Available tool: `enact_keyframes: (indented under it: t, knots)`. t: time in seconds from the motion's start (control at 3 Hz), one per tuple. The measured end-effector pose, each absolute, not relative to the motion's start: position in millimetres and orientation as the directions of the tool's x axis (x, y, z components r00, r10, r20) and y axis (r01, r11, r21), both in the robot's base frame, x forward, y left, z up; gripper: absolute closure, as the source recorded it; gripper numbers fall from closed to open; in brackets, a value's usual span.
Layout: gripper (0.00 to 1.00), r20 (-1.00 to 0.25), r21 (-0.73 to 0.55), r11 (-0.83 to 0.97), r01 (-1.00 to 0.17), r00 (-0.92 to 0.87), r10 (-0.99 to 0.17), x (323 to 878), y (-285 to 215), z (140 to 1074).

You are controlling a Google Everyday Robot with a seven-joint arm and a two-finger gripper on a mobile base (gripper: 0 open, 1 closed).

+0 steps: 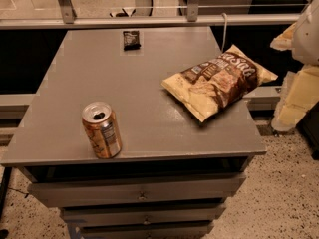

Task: Move orange can near brown chip bag

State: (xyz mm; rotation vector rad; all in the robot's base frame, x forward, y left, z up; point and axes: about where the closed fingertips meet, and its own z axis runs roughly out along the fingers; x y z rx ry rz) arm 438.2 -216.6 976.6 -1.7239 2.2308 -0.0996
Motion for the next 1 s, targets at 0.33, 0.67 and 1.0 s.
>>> enact_keyframes:
  t: [0.33, 0.67, 1.0]
  knots:
    - [0.0, -0.207, -0.247, 0.27, -0.931, -0.221, -0.953, 438, -217, 977]
    - [0.0, -0.225, -0.249, 0.256, -0.934, -0.201, -0.953, 439, -211, 977]
    - [0.0, -0.316, -0.23, 0.205, -0.951, -0.126, -0.94, 449, -185, 967]
